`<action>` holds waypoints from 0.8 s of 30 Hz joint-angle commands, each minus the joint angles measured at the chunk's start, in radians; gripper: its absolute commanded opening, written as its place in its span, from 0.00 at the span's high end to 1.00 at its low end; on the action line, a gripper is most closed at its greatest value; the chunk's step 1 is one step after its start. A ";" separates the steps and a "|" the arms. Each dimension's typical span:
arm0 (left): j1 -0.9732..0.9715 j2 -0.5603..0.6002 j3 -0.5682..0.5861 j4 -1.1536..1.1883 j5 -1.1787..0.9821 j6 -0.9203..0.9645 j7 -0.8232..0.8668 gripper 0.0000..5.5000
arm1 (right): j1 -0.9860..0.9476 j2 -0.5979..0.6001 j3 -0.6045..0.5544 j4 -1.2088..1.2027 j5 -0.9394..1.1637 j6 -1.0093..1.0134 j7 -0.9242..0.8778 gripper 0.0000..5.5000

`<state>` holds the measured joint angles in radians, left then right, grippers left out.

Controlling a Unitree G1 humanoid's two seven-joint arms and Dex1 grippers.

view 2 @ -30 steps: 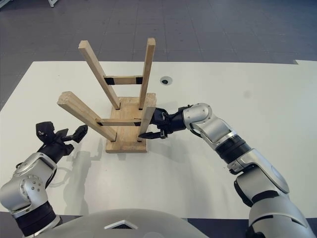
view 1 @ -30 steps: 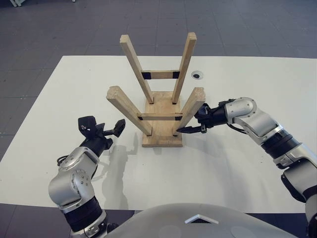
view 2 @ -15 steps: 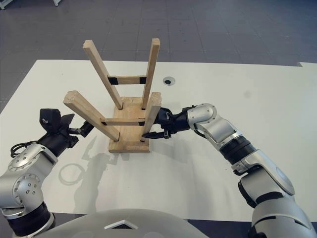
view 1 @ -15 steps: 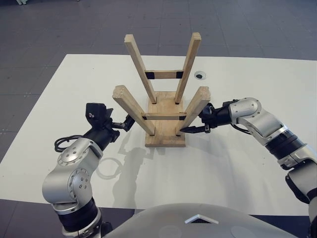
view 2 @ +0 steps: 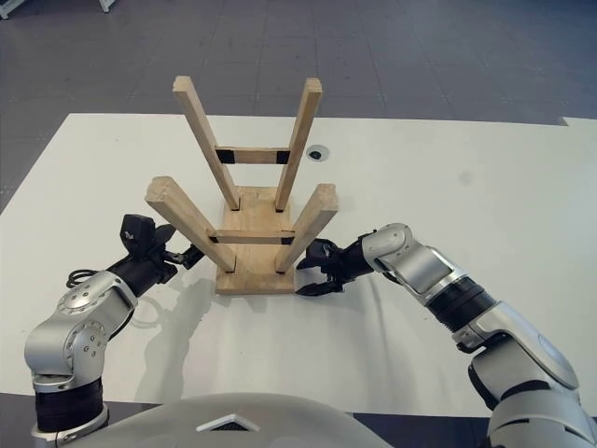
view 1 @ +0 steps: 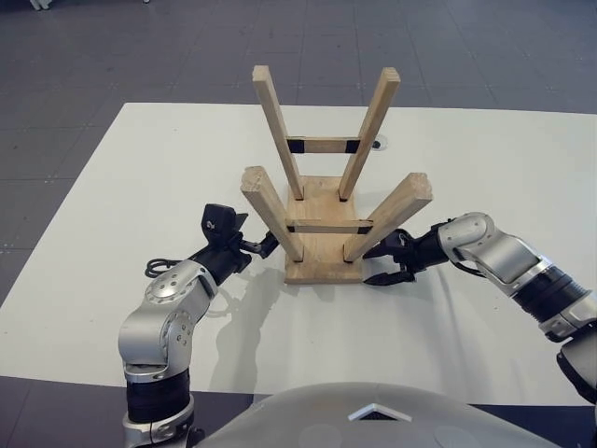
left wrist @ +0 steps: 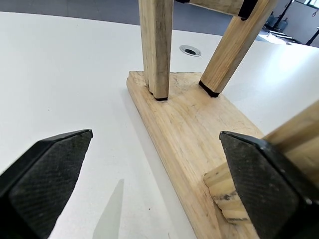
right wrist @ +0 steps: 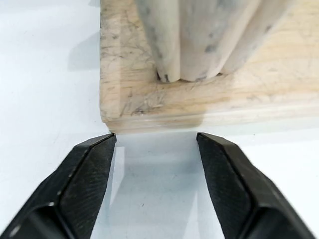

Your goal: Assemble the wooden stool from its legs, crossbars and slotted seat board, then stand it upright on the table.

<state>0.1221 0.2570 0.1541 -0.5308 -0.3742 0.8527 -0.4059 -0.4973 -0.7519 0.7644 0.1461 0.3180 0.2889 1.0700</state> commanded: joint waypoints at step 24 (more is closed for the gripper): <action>0.048 -0.117 -0.038 -0.196 0.132 0.052 0.284 0.13 | 0.636 0.443 -0.896 -0.691 0.226 0.635 -0.989 0.26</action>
<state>0.1705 0.1704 0.1234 -0.6876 -0.2027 0.8907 -0.1190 0.1340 -0.3383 -0.1200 -0.4767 0.5201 0.8660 0.1181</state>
